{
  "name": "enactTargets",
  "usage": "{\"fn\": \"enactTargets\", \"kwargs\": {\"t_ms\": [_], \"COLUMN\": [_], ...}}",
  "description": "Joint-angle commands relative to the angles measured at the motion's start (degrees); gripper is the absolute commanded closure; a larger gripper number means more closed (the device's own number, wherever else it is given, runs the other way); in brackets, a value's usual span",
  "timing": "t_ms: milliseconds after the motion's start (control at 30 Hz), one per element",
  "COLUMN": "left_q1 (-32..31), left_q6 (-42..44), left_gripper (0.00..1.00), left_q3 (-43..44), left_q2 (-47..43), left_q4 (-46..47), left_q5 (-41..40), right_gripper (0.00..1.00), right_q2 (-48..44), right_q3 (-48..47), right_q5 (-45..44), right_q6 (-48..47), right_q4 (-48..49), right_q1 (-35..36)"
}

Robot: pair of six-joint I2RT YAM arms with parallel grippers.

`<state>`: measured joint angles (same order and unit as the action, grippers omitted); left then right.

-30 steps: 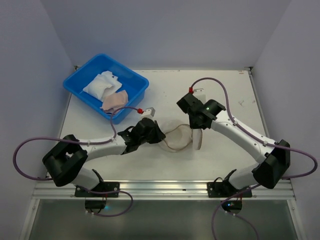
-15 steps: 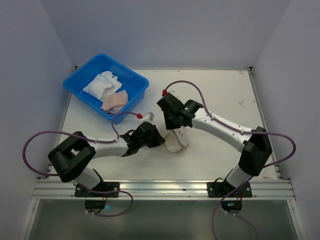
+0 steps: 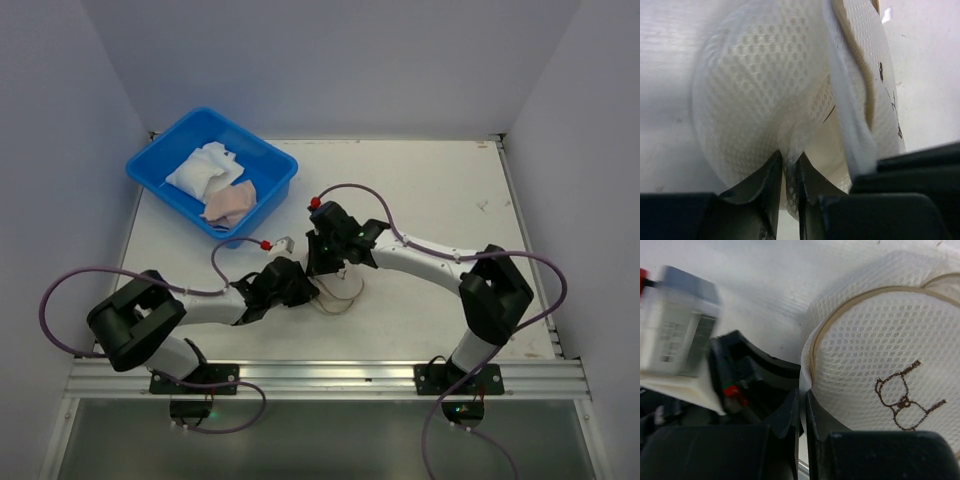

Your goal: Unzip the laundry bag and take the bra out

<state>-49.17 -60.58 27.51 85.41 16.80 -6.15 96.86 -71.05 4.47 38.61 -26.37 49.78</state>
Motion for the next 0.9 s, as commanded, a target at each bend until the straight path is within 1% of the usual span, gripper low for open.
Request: {"fn": "enactTargets", "kwargs": {"t_ms": [0,33,100,133,200,233,333,467,500,533,600,667,733,867], "left_q1": [0.91,1.18,1.88,2.06,2.23,2.32,2.32,2.41,2.41,2.41,2.58,3.02,4.25,7.85], "left_q6": [-3.05,-3.32,-3.41,-3.32,-3.06,-3.06,-2.97,-2.62,-2.62,-2.53,-2.09,-0.95,-0.07,2.30], "left_gripper": [0.78,0.72,0.65,0.58,0.51,0.43,0.39,0.38,0.38,0.39,0.44,0.50,0.56,0.64], "left_q3": [-3.33,-4.03,-5.62,-5.88,-6.67,-6.85,-7.47,-8.52,-8.87,-9.22,-10.19,-10.63,-10.46,-9.41], "left_q2": [-5.76,-6.82,-9.63,-10.51,-12.62,-13.33,-15.96,-20.71,-23.24,-24.57,-27.82,-28.80,-27.93,-23.72], "left_q4": [2.10,1.84,0.70,0.08,-0.97,-1.15,-2.73,-7.20,-7.91,-8.79,-10.37,-10.82,-10.65,-7.84], "left_q5": [-4.56,-5.00,-5.89,-6.15,-6.24,-6.24,-6.24,-7.29,-7.64,-8.17,-9.84,-10.46,-10.20,-6.08], "right_gripper": [0.93,0.93,0.92,0.92,0.92,0.91,0.88,0.87,0.87,0.88,0.90,0.91,0.92,0.93], "right_q2": [1.31,1.40,1.93,2.02,2.37,2.89,4.12,7.72,8.25,8.61,8.70,8.17,7.12,5.27], "right_q3": [3.53,4.07,5.56,6.09,7.93,8.55,10.57,11.46,11.63,11.72,12.42,12.69,13.04,13.65], "right_q5": [5.37,6.42,6.87,7.13,7.66,8.18,11.26,13.54,14.16,14.51,14.87,14.69,14.25,13.64], "right_q6": [2.87,3.05,3.22,3.40,3.84,4.28,5.33,6.04,6.21,6.39,6.65,6.65,6.30,5.60], "right_q4": [5.89,6.24,7.12,7.56,9.31,10.19,14.32,18.45,18.81,19.07,20.13,20.22,20.04,19.25], "right_q1": [0.06,-0.03,-0.12,-0.29,-0.56,-0.82,-1.44,-1.70,-1.79,-1.96,-2.14,-2.23,-2.23,-2.23]}}
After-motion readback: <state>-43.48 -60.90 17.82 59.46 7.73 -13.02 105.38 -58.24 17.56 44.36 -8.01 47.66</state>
